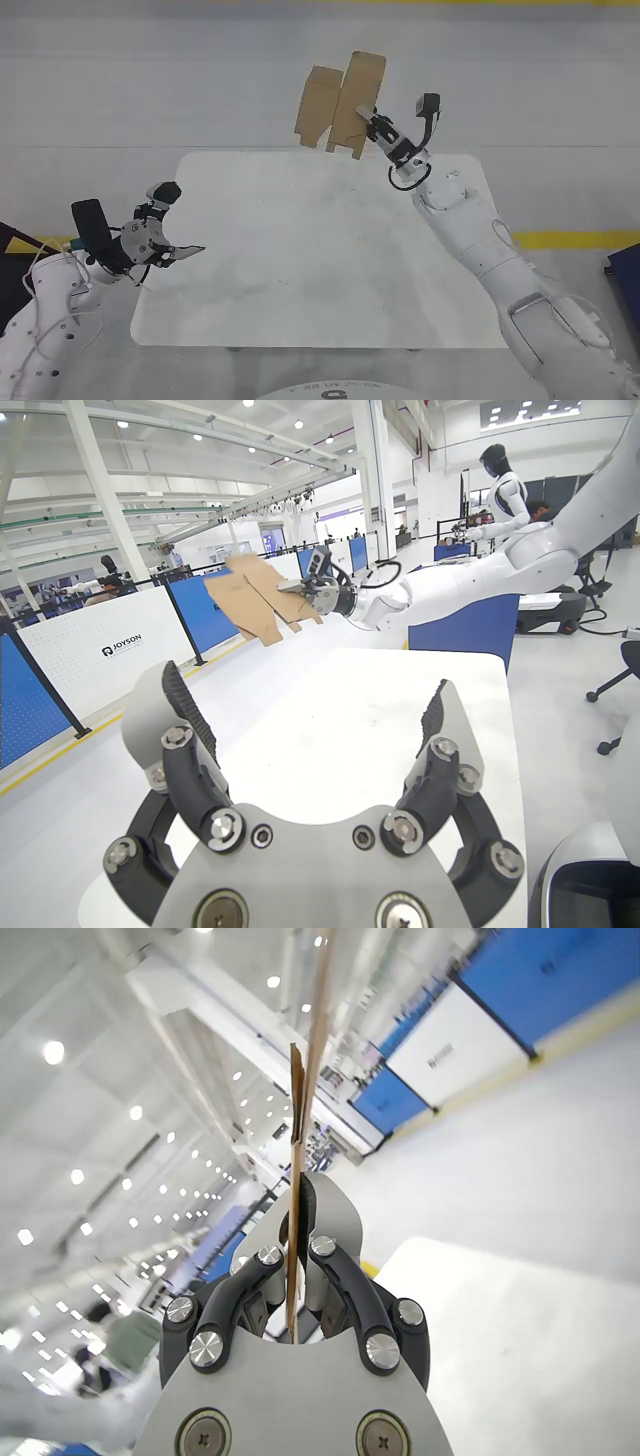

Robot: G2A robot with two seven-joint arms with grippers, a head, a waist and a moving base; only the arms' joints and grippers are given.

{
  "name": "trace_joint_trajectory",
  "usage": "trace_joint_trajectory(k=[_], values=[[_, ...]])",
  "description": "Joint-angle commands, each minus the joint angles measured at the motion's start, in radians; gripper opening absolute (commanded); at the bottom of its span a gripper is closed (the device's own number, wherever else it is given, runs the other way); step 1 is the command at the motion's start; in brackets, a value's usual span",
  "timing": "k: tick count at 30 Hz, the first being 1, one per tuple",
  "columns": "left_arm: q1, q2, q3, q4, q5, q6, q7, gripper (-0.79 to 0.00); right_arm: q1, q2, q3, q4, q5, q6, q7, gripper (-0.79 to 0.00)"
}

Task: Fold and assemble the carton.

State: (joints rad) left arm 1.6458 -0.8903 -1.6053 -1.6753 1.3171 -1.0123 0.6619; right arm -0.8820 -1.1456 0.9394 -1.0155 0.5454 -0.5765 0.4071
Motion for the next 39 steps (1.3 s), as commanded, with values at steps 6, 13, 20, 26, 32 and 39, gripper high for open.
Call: trace_joint_trajectory(k=[6,13,20,26,32,39], values=[[0.0,0.0,0.0,0.0,0.0,0.0,0.0,0.0,-0.004,0.003,0.028,0.006,0.4,-0.041,0.203,-0.785],[0.0,0.0,0.0,0.0,0.0,0.0,0.0,0.0,-0.022,0.001,0.051,-0.032,0.647,0.319,0.361,-0.785],[0.0,0.0,0.0,0.0,0.0,0.0,0.0,0.0,0.075,0.007,0.075,0.133,0.87,1.049,0.663,-0.785],[0.0,0.0,0.0,0.0,0.0,0.0,0.0,0.0,0.121,-0.006,-0.007,0.166,0.98,1.342,0.647,-0.785],[0.0,0.0,0.0,0.0,0.0,0.0,0.0,0.0,0.13,0.007,-0.051,0.143,1.147,1.414,0.576,-0.785],[0.0,0.0,0.0,0.0,0.0,0.0,0.0,0.0,0.132,0.027,-0.089,0.123,1.202,1.401,0.589,-0.785]])
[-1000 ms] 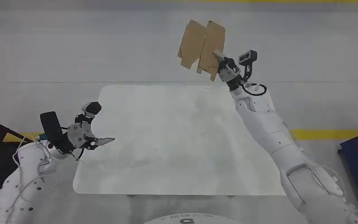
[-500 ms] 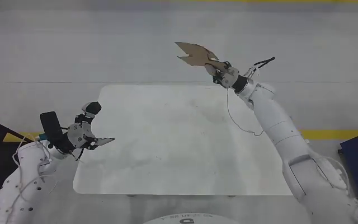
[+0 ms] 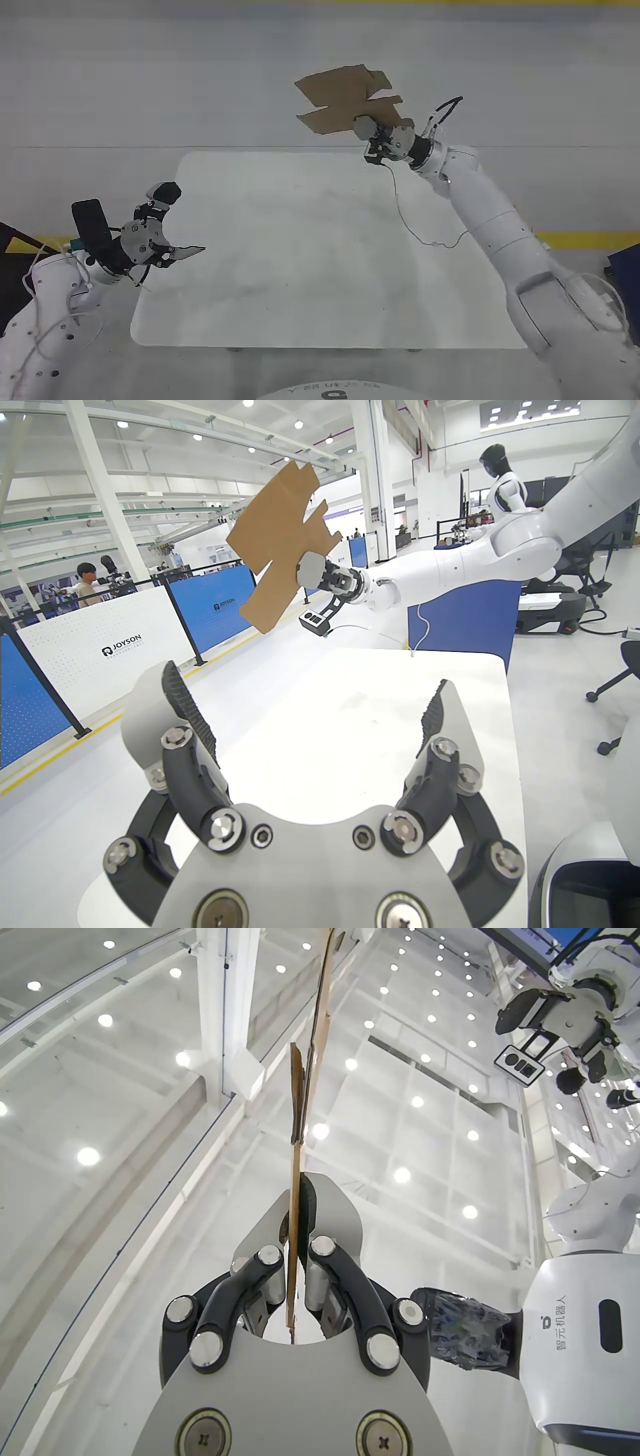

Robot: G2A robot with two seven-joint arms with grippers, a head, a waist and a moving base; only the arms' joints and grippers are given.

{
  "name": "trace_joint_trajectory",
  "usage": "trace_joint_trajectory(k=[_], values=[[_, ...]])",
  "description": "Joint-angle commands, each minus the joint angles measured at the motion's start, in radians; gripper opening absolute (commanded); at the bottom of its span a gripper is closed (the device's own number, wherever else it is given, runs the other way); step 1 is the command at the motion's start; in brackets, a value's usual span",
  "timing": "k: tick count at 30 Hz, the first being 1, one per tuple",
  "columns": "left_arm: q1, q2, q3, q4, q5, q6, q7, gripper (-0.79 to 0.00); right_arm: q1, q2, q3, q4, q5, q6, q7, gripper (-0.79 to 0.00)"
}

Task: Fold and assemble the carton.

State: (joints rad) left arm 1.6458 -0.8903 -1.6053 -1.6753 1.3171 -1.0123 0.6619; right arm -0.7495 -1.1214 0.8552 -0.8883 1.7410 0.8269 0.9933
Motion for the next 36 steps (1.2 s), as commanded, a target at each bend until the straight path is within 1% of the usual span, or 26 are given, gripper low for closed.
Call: trace_joint_trajectory(k=[1,8,11,13,14,15,17,18,20,21,22,24,25,28,31,33,36], values=[[0.0,0.0,0.0,0.0,0.0,0.0,0.0,0.0,-0.002,0.006,-0.01,-0.01,0.016,-0.002,0.002,-0.785],[0.0,0.0,0.0,0.0,0.0,0.0,0.0,0.0,0.003,0.028,-0.046,-0.022,0.046,-0.008,0.008,-0.785],[0.0,0.0,0.0,0.0,0.0,0.0,0.0,0.0,0.018,0.034,-0.051,0.026,0.004,-0.048,0.048,-0.785],[0.0,0.0,0.0,0.0,0.0,0.0,0.0,0.0,0.035,0.034,-0.054,0.075,-0.102,-0.159,0.11,-0.785],[0.0,0.0,0.0,0.0,0.0,0.0,0.0,0.0,0.038,0.031,-0.053,0.092,-0.146,-0.252,0.119,-0.785],[0.0,0.0,0.0,0.0,0.0,0.0,0.0,0.0,0.036,0.027,-0.049,0.106,-0.178,-0.359,0.098,-0.785],[0.0,0.0,0.0,0.0,0.0,0.0,0.0,0.0,0.026,0.018,-0.043,0.096,-0.208,-0.522,0.064,-0.785],[0.0,0.0,0.0,0.0,0.0,0.0,0.0,0.0,0.022,0.015,-0.037,0.094,-0.245,-0.637,0.024,-0.785],[0.0,0.0,0.0,0.0,0.0,0.0,0.0,0.0,0.0,0.01,-0.034,0.057,-0.318,-0.835,-0.026,-0.785],[0.0,0.0,0.0,0.0,0.0,0.0,0.0,0.0,-0.015,0.009,-0.027,0.047,-0.364,-0.962,-0.068,-0.785],[0.0,0.0,0.0,0.0,0.0,0.0,0.0,0.0,-0.031,0.007,-0.034,0.024,-0.428,-1.064,-0.108,-0.785],[0.0,0.0,0.0,0.0,0.0,0.0,0.0,0.0,-0.062,0.005,-0.033,-0.017,-0.508,-1.195,-0.155,-0.785],[0.0,0.0,0.0,0.0,0.0,0.0,0.0,0.0,-0.073,0.006,-0.031,-0.022,-0.565,-1.267,-0.204,-0.785],[0.0,0.0,0.0,0.0,0.0,0.0,0.0,0.0,-0.105,0.002,-0.029,-0.055,-0.708,-1.411,-0.359,-0.785],[0.0,0.0,0.0,0.0,0.0,0.0,0.0,0.0,-0.13,-0.001,-0.025,-0.083,-0.853,-1.507,-0.513,-0.785],[0.0,0.0,0.0,0.0,0.0,0.0,0.0,0.0,-0.149,-0.004,-0.022,-0.11,-0.902,-1.528,-0.56,-0.785],[0.0,0.0,0.0,0.0,0.0,0.0,0.0,0.0,-0.149,-0.004,-0.022,-0.11,-0.902,-1.528,-0.56,-0.785]])
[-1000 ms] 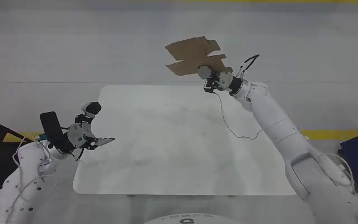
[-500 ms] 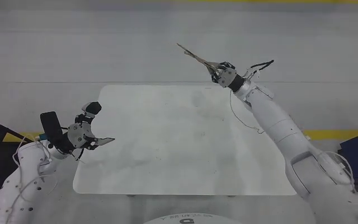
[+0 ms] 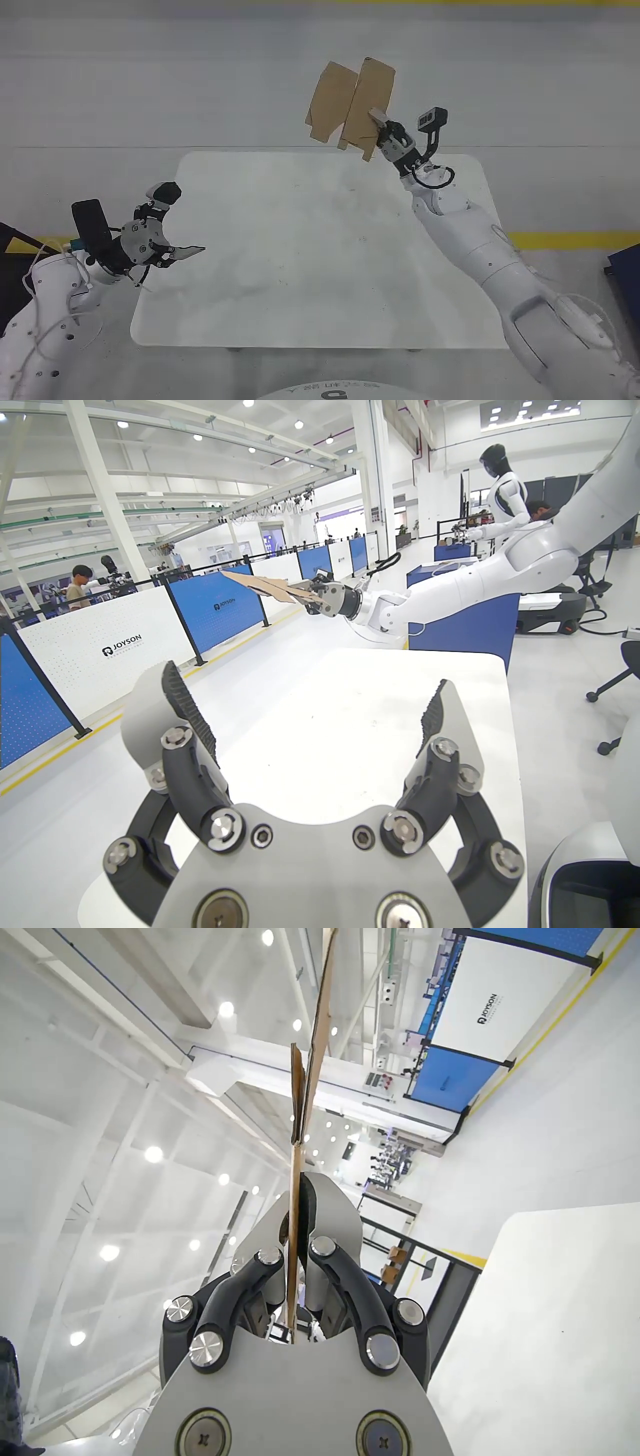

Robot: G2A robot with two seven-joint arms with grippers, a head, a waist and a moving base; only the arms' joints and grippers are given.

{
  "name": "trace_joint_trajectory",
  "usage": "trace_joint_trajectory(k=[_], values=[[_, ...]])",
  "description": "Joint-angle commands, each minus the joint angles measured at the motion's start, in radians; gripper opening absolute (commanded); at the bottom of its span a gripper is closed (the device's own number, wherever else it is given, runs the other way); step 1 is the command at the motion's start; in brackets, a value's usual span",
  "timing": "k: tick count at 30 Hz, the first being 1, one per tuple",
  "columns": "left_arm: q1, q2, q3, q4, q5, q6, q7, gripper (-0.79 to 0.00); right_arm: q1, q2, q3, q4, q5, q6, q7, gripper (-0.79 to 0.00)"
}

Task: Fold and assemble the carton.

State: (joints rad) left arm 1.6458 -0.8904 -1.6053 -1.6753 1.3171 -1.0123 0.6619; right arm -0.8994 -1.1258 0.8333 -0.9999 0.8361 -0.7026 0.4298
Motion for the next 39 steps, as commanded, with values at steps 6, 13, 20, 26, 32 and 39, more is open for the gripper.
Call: trace_joint_trajectory(k=[6,13,20,26,32,39], values=[[0.0,0.0,0.0,0.0,0.0,0.0,0.0,0.0,0.001,0.0,0.0,0.002,0.003,0.002,0.004,-0.785],[0.0,0.0,0.0,0.0,0.0,0.0,0.0,0.0,-0.026,0.0,-0.002,-0.02,-0.112,-0.034,-0.053,-0.785],[0.0,0.0,0.0,0.0,0.0,0.0,0.0,0.0,-0.326,0.025,0.123,-0.337,-1.017,-0.159,-0.588,-0.785],[0.0,0.0,0.0,0.0,0.0,0.0,0.0,0.0,-0.45,0.02,0.166,-0.477,-1.385,-0.036,-0.804,-0.785],[0.0,0.0,0.0,0.0,0.0,0.0,0.0,0.0,-0.453,0.02,0.166,-0.478,-1.39,-0.033,-0.809,-0.785],[-0.022,0.015,0.167,-0.009,-0.117,0.0,-0.068,0.0,-0.445,0.023,0.167,-0.488,-1.343,-0.081,-0.686,-0.785]])
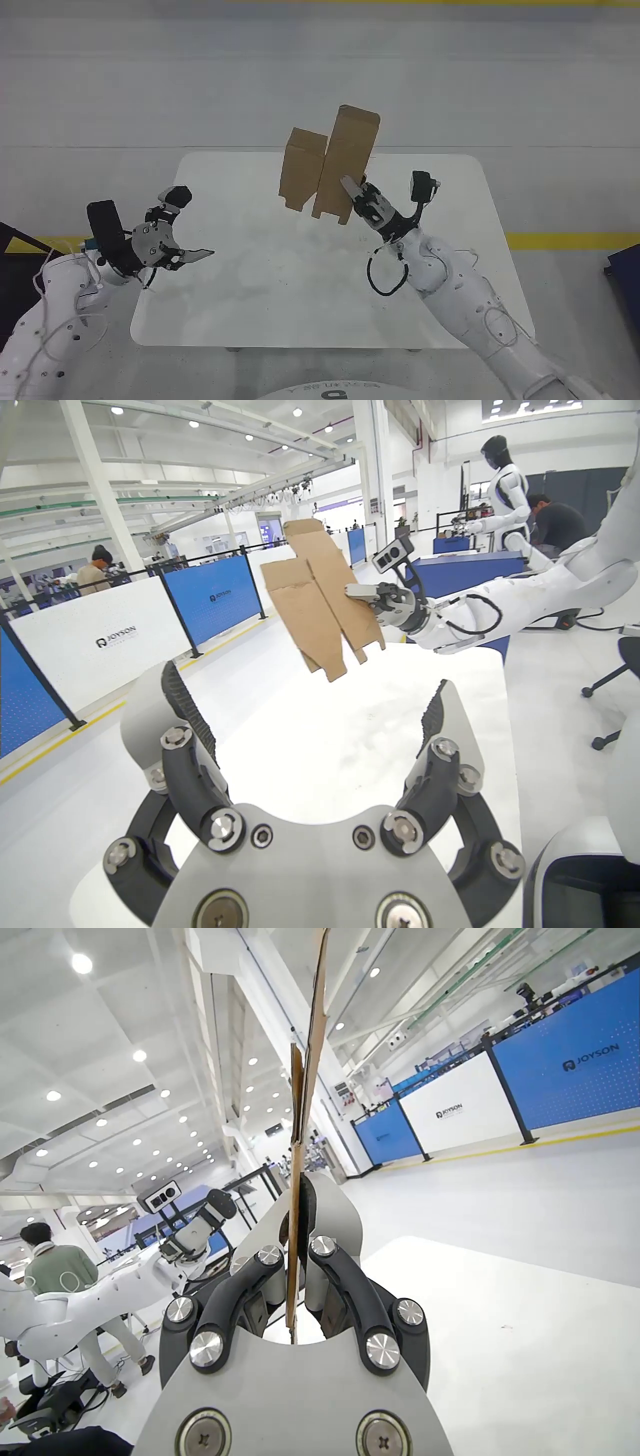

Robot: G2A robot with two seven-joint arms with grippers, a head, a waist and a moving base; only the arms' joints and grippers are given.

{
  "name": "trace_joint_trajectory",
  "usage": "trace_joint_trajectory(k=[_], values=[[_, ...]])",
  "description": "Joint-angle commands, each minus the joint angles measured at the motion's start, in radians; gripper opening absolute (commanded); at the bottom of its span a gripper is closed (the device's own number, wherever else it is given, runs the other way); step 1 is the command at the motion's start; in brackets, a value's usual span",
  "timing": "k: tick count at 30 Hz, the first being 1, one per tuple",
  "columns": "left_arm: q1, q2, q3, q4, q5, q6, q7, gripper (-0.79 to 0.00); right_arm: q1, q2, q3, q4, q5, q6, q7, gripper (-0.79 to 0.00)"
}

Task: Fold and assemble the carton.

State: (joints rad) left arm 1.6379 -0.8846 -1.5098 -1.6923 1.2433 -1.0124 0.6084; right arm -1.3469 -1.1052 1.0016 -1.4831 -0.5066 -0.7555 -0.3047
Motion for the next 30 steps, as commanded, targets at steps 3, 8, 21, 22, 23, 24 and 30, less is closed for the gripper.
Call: trace_joint_trajectory(k=[3,8,21,22,23,24,30], values=[[-0.041,0.022,0.143,0.016,-0.094,0.0,-0.042,0.0,0.001,0.004,-0.002,-0.009,-0.006,-0.057,0.08,-0.785],[-0.041,0.022,0.143,0.016,-0.094,0.0,-0.042,0.0,0.001,0.004,-0.002,-0.009,-0.006,-0.057,0.08,-0.785],[-0.041,0.022,0.143,0.016,-0.094,0.0,-0.042,-0.043,0.001,0.004,-0.002,-0.009,-0.006,-0.057,0.08,-0.785],[-0.041,0.022,0.143,0.016,-0.094,0.0,-0.042,-0.028,0.001,0.004,-0.002,-0.009,-0.006,-0.057,0.08,-0.785],[-0.041,0.022,0.143,0.016,-0.094,0.0,-0.042,0.0,0.001,0.004,-0.002,-0.009,-0.006,-0.057,0.08,-0.785],[-0.041,0.022,0.143,0.016,-0.094,0.0,-0.042,0.0,-0.004,0.005,-0.013,-0.023,-0.019,-0.085,0.1,-0.785],[-0.041,0.022,0.143,0.016,-0.094,0.0,-0.042,0.0,-0.012,0.006,-0.015,-0.032,-0.025,-0.113,0.112,-0.785]])
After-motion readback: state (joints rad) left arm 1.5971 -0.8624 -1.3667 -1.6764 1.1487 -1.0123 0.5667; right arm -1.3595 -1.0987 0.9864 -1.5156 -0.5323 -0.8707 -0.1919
